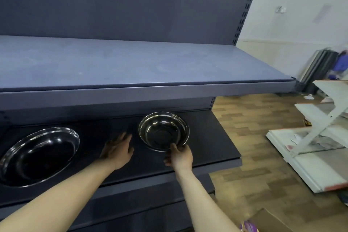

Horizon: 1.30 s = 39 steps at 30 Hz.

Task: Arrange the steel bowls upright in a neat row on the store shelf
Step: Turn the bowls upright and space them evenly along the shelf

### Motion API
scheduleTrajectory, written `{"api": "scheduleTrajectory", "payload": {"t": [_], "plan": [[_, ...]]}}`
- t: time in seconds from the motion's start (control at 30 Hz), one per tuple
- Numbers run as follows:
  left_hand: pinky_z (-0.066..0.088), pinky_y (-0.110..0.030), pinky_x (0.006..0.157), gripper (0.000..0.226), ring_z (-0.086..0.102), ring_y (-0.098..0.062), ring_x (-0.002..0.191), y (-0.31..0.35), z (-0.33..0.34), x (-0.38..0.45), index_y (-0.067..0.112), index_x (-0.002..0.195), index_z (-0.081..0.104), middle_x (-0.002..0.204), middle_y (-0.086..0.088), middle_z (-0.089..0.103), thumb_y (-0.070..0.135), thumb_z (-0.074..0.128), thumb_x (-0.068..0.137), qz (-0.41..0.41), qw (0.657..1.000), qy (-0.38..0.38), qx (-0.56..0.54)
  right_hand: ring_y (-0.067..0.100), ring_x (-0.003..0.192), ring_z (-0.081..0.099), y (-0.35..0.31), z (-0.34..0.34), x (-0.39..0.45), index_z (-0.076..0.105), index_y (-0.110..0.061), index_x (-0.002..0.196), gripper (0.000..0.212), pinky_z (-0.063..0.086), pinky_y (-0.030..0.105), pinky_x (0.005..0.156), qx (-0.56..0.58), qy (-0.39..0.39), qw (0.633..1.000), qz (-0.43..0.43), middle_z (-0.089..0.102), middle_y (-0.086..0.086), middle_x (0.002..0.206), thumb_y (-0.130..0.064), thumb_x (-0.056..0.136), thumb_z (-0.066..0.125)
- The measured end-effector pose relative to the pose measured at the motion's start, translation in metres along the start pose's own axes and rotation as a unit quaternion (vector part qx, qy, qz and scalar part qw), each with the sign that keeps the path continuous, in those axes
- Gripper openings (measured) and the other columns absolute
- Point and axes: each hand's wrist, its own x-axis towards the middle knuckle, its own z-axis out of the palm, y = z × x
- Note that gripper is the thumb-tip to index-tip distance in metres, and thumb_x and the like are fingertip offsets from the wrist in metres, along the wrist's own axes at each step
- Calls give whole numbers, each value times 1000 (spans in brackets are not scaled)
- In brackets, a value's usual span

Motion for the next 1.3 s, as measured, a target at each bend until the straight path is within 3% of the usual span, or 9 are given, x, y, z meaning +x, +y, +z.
{"api": "scheduleTrajectory", "payload": {"t": [0.13,0.37,0.5,0.6,0.67,0.83,1.0,1.17,1.3], "plan": [[24,-47,118,64,21,-30,148,11,9,6,23,155,19,165,0,7,41,44,99,14,1000,-20,-13,22,45,68,-1,-17,-1,64,-4,102,16,54,28,46,14,36,999,-10,73,14,70,-17,101,54],[23,-44,119,63,20,-25,149,46,14,9,23,155,19,164,0,11,38,45,100,41,998,-35,-13,21,48,72,7,-71,12,68,-8,104,21,51,22,44,19,107,993,-42,77,15,80,-15,101,49],[22,-45,120,64,15,-25,150,74,19,11,23,156,18,164,-1,11,36,46,99,49,998,-46,-11,19,47,70,5,-100,23,62,-12,123,24,52,23,45,71,96,992,-33,77,16,88,-16,100,54],[19,-44,121,65,11,-25,150,99,23,11,22,156,18,164,-1,11,33,48,99,62,996,-52,-19,19,46,66,6,-126,28,51,-27,143,44,53,27,47,104,87,990,-42,78,17,92,-16,100,57],[17,-44,121,65,9,-26,151,118,25,9,20,156,19,164,-2,10,32,47,99,67,996,-53,-15,17,45,63,9,-141,32,46,-27,150,52,53,27,47,115,81,989,-45,78,18,91,-15,101,57],[18,-41,121,59,13,-25,150,160,30,-4,12,151,27,162,-6,17,36,46,100,79,995,-58,0,12,42,59,20,-167,38,49,-17,152,47,53,25,48,106,100,986,-76,71,8,71,-18,105,55],[19,-40,120,57,15,-25,149,176,37,-11,11,148,30,160,-8,21,37,44,99,76,995,-54,21,11,51,66,25,-175,26,43,-20,154,54,57,27,55,102,74,989,-83,73,4,76,-27,103,59],[13,-43,122,63,6,-27,151,174,34,-11,13,153,24,164,-9,9,38,44,100,61,995,-73,37,23,60,74,24,-167,15,21,-29,162,74,61,32,60,114,-6,990,-77,77,14,93,-7,100,56],[12,-45,122,63,3,-28,151,169,30,-18,16,155,22,164,-9,4,37,44,100,55,994,-84,48,25,65,77,16,-167,19,24,-30,161,70,63,32,63,134,1,989,-61,75,17,105,-6,103,54]]}}
